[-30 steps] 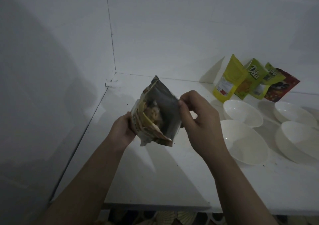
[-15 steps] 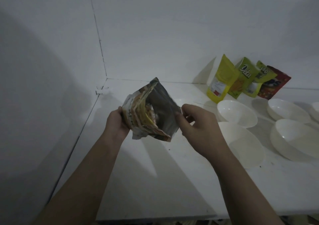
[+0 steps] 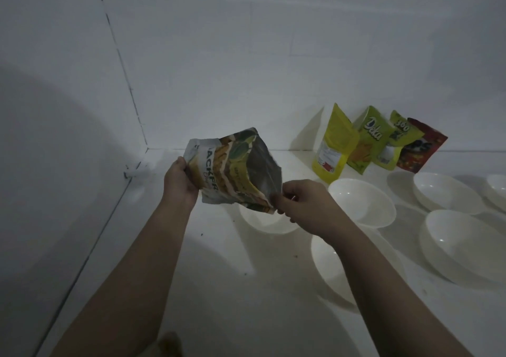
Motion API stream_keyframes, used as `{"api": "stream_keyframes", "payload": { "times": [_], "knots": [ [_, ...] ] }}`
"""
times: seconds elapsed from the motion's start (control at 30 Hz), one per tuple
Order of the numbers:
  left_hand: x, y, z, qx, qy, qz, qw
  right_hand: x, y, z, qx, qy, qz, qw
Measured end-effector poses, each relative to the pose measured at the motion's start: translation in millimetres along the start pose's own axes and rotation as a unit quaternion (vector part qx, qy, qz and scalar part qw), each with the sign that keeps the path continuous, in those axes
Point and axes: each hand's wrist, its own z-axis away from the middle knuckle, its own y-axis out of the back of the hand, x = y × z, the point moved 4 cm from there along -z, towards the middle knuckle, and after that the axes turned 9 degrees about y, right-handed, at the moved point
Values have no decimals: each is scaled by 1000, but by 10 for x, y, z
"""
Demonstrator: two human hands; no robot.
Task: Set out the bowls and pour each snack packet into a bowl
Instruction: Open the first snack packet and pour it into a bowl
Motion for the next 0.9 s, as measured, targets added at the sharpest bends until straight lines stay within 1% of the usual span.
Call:
{"api": "stream_keyframes", "payload": {
  "times": [0.1, 0.17, 0.23, 0.33, 0.37, 0.47, 0.57, 0.63, 0.73, 0.9],
  "knots": [
    [-18, -37, -113, 1, -18, -11, 1000, 188, 14, -140, -4, -6, 45, 999],
    [-10, -54, -192, 23, -36, -21, 999, 290, 19, -209, 13, -6, 57, 998],
    [39, -78, -267, 50, -66, -36, 996, 318, 61, -272, 49, -5, 26, 998],
    [103, -122, -362, 68, -115, -72, 988, 284, 134, -383, 110, 10, -90, 990],
    [108, -140, -383, 71, -130, -85, 985, 264, 151, -422, 126, 20, -109, 986],
    [91, -165, -414, 92, -165, -104, 976, 221, 139, -536, 144, 61, -64, 986],
    [76, -126, -437, 91, -191, -104, 972, 266, 102, -624, 179, 93, -11, 979],
    [75, -82, -434, 80, -205, -110, 969, 335, 88, -681, 182, 88, 0, 979],
    [81, -54, -399, 65, -225, -117, 965, 421, 64, -752, 148, 63, 4, 987],
    [97, -39, -335, 52, -243, -115, 962, 463, 59, -809, 146, 52, 26, 988]
  ]
}}
